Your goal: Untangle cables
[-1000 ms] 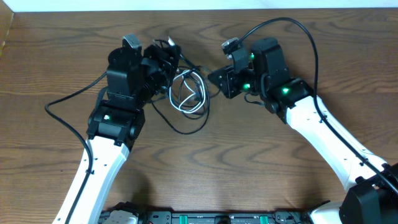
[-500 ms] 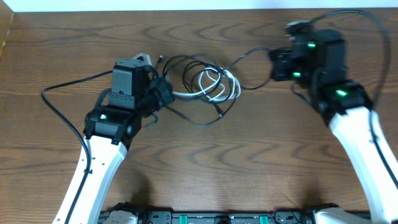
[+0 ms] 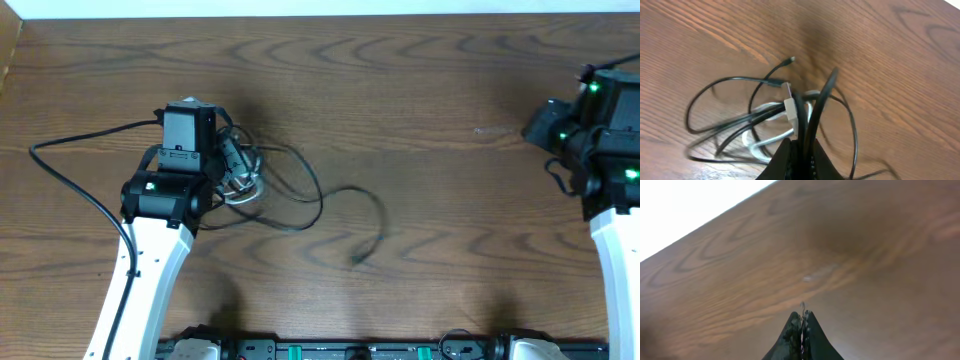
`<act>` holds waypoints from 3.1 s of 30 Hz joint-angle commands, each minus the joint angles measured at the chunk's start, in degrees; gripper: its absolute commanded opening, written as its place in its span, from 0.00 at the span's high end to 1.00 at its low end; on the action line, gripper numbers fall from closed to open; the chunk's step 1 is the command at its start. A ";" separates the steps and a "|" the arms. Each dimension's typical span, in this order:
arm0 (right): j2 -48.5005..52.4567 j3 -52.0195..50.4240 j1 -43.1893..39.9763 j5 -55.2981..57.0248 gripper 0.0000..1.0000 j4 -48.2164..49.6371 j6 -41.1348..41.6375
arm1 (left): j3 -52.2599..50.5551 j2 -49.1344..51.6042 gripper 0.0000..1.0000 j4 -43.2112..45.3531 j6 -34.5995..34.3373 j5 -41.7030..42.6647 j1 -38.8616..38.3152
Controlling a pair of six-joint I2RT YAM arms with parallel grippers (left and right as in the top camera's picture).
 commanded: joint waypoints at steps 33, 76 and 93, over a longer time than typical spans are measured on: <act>16.48 0.79 27.76 -36.06 0.48 14.36 -18.78 | 0.70 -0.39 0.93 11.72 -3.45 38.77 0.20; 28.94 0.79 38.29 -24.04 0.99 21.97 -15.06 | 0.52 -0.39 0.93 9.53 -7.72 30.77 0.20; -1.66 0.79 12.04 -22.62 0.99 6.43 -15.08 | 0.44 -0.13 0.92 1.53 -7.45 15.50 0.20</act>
